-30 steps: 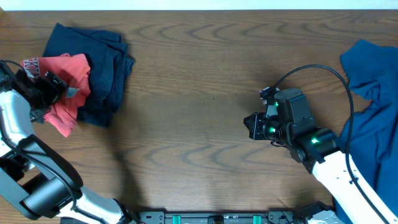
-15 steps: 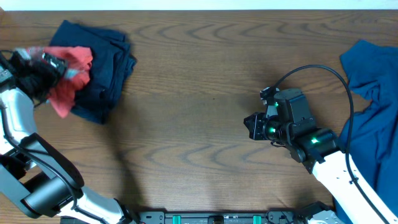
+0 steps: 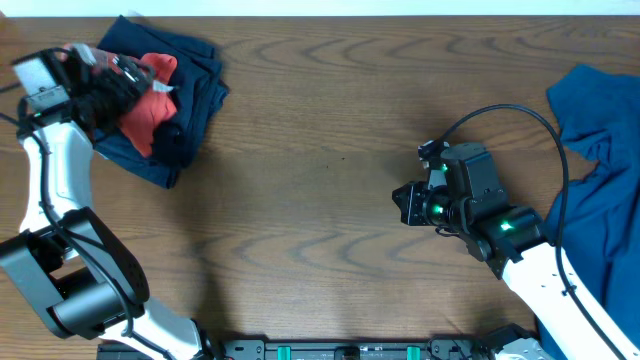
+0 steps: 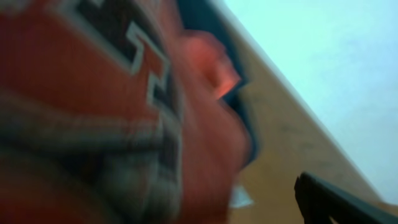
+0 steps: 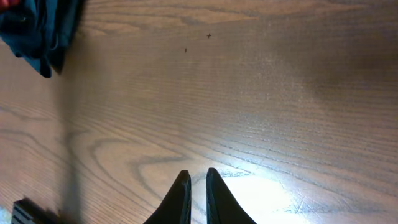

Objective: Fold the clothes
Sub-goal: 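Press the coral bundle down onto the navy stack with the left gripper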

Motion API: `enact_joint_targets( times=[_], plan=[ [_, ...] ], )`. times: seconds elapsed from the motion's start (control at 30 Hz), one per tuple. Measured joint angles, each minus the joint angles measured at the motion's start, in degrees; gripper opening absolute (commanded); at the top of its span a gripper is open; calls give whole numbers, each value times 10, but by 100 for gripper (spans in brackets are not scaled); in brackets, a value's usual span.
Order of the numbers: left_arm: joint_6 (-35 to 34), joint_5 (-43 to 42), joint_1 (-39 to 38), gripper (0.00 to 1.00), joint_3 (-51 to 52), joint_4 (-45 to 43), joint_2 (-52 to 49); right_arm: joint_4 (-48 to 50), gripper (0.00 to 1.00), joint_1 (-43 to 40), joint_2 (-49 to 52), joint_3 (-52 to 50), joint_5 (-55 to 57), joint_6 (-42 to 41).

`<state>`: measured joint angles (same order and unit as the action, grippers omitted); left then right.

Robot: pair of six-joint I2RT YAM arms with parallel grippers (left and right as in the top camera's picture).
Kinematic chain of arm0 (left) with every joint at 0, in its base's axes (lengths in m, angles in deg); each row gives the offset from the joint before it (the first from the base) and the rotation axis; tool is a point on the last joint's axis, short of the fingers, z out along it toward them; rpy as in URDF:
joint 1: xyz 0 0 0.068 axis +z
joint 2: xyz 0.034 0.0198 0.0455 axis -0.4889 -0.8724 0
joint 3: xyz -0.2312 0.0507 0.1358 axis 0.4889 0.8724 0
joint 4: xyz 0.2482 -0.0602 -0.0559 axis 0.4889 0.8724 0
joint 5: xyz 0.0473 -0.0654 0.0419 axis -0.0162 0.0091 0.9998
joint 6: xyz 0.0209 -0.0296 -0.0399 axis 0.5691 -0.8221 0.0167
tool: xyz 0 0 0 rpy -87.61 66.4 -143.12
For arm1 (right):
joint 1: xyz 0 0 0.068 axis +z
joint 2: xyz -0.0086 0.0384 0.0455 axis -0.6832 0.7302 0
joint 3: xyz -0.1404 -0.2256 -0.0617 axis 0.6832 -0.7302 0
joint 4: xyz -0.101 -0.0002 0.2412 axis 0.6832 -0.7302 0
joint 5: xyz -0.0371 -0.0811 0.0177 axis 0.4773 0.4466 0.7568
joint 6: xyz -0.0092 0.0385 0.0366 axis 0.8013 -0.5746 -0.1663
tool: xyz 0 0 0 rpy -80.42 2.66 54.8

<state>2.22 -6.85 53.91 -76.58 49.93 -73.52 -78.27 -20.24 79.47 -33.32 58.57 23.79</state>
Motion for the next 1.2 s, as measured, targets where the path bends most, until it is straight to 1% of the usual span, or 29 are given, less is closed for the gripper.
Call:
enact_joint_targets(
  times=[0.1, 0.2, 0.27, 0.33, 0.47, 0.53, 0.6, 0.7, 0.8, 0.9, 1.0, 1.07, 1.2],
  plan=[
    [2, 77, 0, 98, 0, 65, 0, 0, 9, 0, 0, 0, 0, 0],
    [8, 145, 2, 98, 0, 97, 0, -1, 9, 0, 0, 0, 0, 0],
    [9, 175, 1, 98, 0, 112, 0, -1, 9, 0, 0, 0, 0, 0],
    [9, 184, 0, 98, 0, 119, 0, -1, 9, 0, 0, 0, 0, 0],
    [11, 160, 1, 98, 0, 118, 0, -2, 9, 0, 0, 0, 0, 0],
    [12, 159, 1, 98, -1, 131, 0, -2, 9, 0, 0, 0, 0, 0],
    [1, 177, 1, 98, -7, 181, 0, -2, 9, 0, 0, 0, 0, 0],
    [-24, 242, 1, 98, -38, 311, 0, -3, 9, 0, 0, 0, 0, 0],
    [-39, 295, 1, 98, -96, 413, -1, -4, 9, 0, 0, 0, 0, 0],
    [-45, 329, 1, 98, -171, 474, -2, -4, 9, 0, 0, 0, 0, 0],
    [-48, 336, 1, 98, -218, 487, 0, -4, 9, 0, 0, 0, 0, 0],
    [-45, 323, 1, 98, -226, 490, 1, -4, 9, 0, 0, 0, 0, 0],
    [-35, 254, 1, 98, -225, 484, 0, -8, 9, 0, 0, 0, 0, 0]
  ],
)
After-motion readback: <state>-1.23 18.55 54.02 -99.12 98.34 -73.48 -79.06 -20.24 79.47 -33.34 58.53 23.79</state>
